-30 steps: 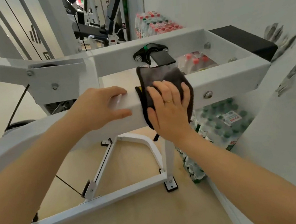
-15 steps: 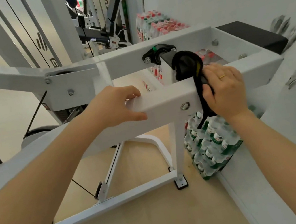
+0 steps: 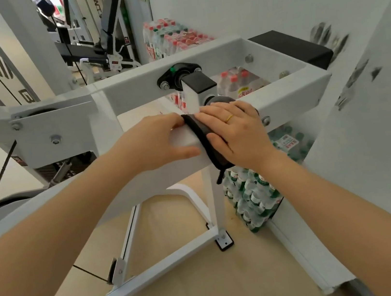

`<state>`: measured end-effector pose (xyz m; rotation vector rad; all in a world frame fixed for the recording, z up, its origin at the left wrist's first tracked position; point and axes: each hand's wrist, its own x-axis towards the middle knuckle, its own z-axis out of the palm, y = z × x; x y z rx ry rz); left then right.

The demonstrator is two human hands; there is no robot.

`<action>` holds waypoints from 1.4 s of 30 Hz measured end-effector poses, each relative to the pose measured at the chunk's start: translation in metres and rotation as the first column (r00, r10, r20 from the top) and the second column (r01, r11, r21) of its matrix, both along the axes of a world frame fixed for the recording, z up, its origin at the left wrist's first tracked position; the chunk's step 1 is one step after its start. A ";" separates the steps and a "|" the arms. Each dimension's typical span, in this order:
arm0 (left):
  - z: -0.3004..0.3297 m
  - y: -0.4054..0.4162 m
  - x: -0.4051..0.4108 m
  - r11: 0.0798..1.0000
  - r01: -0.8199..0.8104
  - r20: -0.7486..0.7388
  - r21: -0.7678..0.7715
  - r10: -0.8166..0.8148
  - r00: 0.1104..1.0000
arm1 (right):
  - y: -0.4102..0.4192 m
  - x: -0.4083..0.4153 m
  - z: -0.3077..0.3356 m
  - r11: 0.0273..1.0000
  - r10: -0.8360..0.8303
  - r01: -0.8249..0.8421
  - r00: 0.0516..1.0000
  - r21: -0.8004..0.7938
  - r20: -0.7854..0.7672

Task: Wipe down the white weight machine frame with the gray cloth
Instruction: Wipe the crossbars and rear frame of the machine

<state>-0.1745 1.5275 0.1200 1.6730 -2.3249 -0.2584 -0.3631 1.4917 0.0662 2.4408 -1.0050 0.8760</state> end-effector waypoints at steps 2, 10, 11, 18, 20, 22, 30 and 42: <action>0.000 -0.006 -0.006 1.000 0.014 -0.021 0.007 -0.013 1.000 | -0.009 -0.020 0.003 0.999 0.029 -0.029 0.999 -0.019 -0.028; -0.003 -0.035 -0.051 1.000 0.003 -0.013 -0.011 -0.003 1.000 | -0.058 -0.119 0.010 0.987 -0.138 0.134 0.990 0.084 0.042; -0.004 -0.039 -0.058 1.000 0.000 -0.014 -0.023 0.000 1.000 | -0.065 -0.138 0.013 0.977 -0.185 0.176 0.980 0.125 0.071; -0.004 -0.065 -0.109 0.994 -0.066 0.014 -0.090 0.068 0.998 | -0.089 -0.177 0.021 0.975 -0.166 0.161 0.986 0.153 0.018; -0.002 -0.070 -0.118 0.996 -0.058 0.033 -0.074 0.060 0.998 | -0.087 -0.172 0.019 0.991 -0.049 0.056 0.997 0.120 -0.058; -0.003 -0.076 -0.131 0.997 -0.063 0.038 -0.040 0.064 0.997 | -0.095 -0.183 0.025 0.991 0.048 -0.029 0.989 0.132 -0.140; -0.006 -0.087 -0.147 0.996 -0.085 -0.022 -0.005 0.085 0.996 | -0.159 -0.202 0.056 0.860 0.328 -0.212 0.926 0.465 -0.185; 0.013 -0.098 -0.138 0.992 0.009 0.081 0.122 -0.019 0.997 | -0.217 -0.200 0.089 0.851 0.469 -0.160 0.657 0.499 -0.589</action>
